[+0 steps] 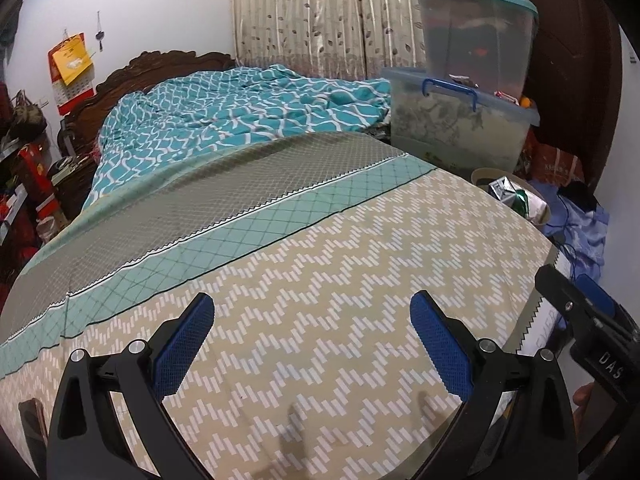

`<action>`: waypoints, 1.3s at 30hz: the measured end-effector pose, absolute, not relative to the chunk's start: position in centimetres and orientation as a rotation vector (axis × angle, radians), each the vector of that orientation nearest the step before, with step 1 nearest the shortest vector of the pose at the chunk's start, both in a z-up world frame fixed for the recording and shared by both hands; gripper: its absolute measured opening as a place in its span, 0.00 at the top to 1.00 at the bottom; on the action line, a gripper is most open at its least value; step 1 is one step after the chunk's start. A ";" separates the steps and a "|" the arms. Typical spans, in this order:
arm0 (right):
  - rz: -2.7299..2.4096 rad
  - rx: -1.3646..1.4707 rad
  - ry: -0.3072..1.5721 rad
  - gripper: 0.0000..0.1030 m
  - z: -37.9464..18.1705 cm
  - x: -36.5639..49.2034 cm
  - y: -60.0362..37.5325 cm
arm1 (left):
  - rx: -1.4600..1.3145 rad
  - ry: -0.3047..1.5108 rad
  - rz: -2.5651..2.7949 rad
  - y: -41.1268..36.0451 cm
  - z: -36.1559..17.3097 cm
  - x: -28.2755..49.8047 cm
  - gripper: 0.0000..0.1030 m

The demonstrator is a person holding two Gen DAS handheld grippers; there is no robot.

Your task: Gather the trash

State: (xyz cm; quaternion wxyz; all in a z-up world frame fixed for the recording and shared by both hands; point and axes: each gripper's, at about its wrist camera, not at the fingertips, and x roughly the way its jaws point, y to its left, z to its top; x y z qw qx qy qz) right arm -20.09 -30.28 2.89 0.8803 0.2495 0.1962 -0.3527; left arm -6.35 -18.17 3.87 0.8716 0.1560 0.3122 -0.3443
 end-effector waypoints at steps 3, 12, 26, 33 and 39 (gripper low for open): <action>-0.740 0.499 0.411 0.03 2.9 -19.8 -30.3 | 0.318 0.656 -0.709 -18.3 3.9 -6.2 0.08; -0.754 0.553 0.406 0.03 2.0 -19.7 -31.9 | 0.338 0.678 -0.676 -19.4 3.1 -5.2 0.08; -0.813 0.666 0.400 0.03 0.0 -20.8 -35.0 | 0.387 0.681 -0.656 -21.4 2.1 -4.8 0.08; -0.808 0.677 0.405 0.03 -0.3 -20.6 -35.2 | 0.399 0.671 -0.646 -21.7 2.1 -4.9 0.08; -0.807 0.689 0.406 0.03 -0.4 -20.6 -35.2 | 0.398 0.666 -0.645 -21.4 2.3 -4.7 0.08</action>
